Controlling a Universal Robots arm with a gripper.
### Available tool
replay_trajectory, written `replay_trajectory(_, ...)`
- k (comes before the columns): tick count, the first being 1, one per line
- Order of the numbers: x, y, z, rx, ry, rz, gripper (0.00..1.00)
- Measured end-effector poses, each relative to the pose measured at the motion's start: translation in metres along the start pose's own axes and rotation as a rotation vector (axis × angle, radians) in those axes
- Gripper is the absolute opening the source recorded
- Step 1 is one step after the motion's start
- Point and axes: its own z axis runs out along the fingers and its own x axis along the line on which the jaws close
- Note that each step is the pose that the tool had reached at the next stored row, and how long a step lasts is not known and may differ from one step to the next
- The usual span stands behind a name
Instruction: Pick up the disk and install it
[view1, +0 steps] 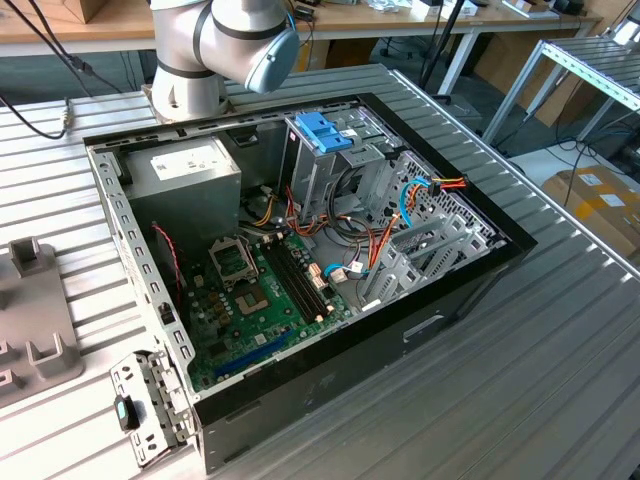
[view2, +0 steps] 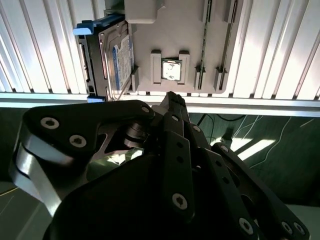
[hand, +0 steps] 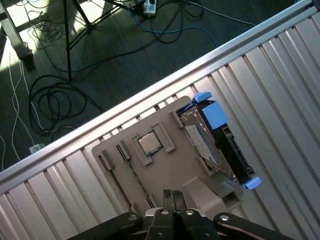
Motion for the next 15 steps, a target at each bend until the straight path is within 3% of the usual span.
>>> replay_trajectory(15, 0.0000, 0.0000, 0.0000, -0.0011, 0.0020, -0.045, 0.11)
